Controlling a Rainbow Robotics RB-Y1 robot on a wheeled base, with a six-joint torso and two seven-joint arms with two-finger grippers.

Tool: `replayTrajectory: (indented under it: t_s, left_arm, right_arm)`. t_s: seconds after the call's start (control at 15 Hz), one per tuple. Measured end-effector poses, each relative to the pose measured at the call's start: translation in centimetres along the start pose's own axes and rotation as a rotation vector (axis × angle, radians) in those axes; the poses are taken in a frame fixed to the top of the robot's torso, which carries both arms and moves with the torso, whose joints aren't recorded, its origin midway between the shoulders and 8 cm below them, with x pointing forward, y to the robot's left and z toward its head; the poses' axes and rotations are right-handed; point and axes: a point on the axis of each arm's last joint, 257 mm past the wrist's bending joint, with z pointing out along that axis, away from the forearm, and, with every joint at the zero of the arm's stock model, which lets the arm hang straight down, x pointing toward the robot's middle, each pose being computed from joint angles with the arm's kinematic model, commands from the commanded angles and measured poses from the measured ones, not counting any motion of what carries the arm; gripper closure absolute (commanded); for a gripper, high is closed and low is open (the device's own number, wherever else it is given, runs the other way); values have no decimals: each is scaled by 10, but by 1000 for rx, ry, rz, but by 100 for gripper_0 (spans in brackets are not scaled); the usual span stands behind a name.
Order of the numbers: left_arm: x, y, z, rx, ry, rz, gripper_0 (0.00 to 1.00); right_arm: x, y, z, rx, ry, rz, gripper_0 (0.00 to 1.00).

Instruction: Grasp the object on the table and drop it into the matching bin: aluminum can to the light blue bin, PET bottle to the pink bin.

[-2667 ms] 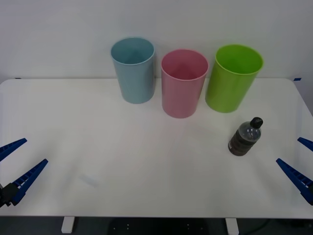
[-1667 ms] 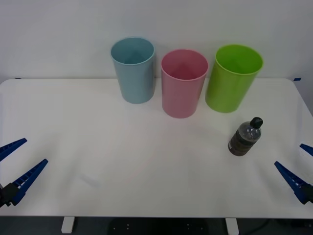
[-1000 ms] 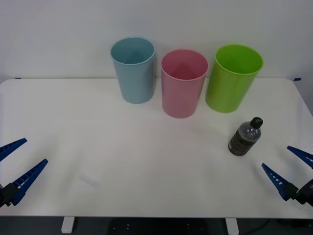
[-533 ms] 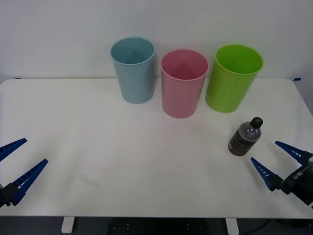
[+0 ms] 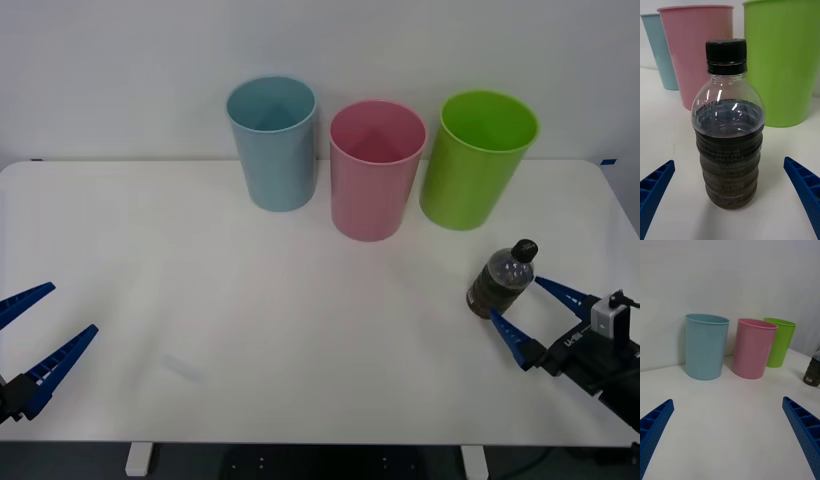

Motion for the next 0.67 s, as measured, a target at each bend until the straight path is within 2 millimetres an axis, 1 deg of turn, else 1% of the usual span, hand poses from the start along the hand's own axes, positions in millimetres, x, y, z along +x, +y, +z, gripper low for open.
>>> replayTrajectory:
  t_s: [0.2, 0.67]
  left_arm:
    - [0, 0, 0, 0, 0, 0, 0]
    - [0, 0, 0, 0, 0, 0, 0]
  right_arm:
    - [4, 1, 13, -7, 4, 4, 0]
    - [-1, 5, 34, -1, -3, -4, 0]
